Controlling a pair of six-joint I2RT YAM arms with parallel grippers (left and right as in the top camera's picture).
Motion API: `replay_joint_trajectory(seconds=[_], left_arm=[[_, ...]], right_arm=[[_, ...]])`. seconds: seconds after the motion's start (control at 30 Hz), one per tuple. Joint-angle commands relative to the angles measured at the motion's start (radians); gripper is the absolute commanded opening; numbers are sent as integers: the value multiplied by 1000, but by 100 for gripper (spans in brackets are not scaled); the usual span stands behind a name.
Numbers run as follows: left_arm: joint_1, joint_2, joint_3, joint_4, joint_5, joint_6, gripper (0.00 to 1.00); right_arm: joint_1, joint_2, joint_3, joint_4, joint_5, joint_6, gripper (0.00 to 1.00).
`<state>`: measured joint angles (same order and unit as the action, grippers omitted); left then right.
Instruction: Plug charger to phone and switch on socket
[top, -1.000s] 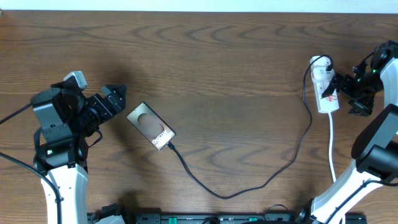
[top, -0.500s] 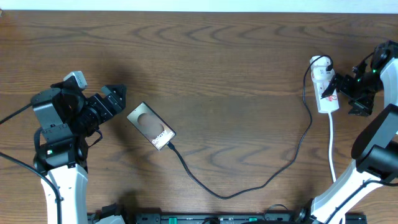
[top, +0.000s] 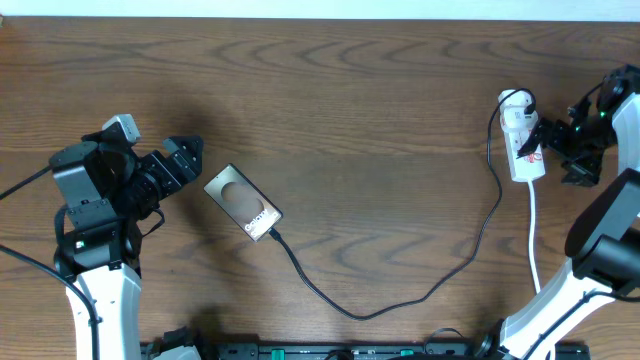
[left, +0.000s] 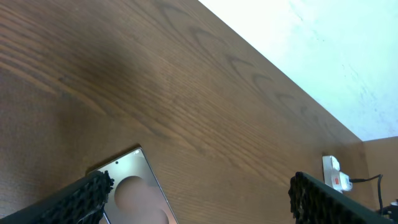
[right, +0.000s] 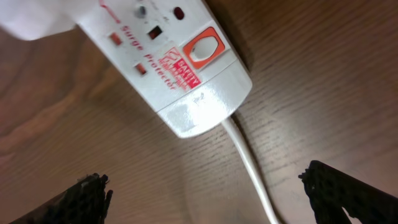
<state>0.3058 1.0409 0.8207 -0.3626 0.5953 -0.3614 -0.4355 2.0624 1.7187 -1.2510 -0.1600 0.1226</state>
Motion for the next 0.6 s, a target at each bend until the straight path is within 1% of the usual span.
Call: replay_joint_trajectory(seconds=[0.0, 0.17, 0.33, 0.47, 0.57], left_arm=[[3, 4, 15, -2, -13, 17, 93], [3, 4, 15, -2, -13, 17, 93], [3, 4, 15, -2, -13, 17, 93], [3, 4, 15, -2, -13, 17, 93], [3, 4, 15, -2, -13, 17, 93]], right_arm=[[5, -127, 4, 0, 3, -3, 99], [5, -284, 4, 14, -51, -3, 99], [5, -430, 3, 66, -85, -4, 99], [5, -484, 3, 85, -86, -3, 99], [5, -492, 3, 85, -86, -3, 99]])
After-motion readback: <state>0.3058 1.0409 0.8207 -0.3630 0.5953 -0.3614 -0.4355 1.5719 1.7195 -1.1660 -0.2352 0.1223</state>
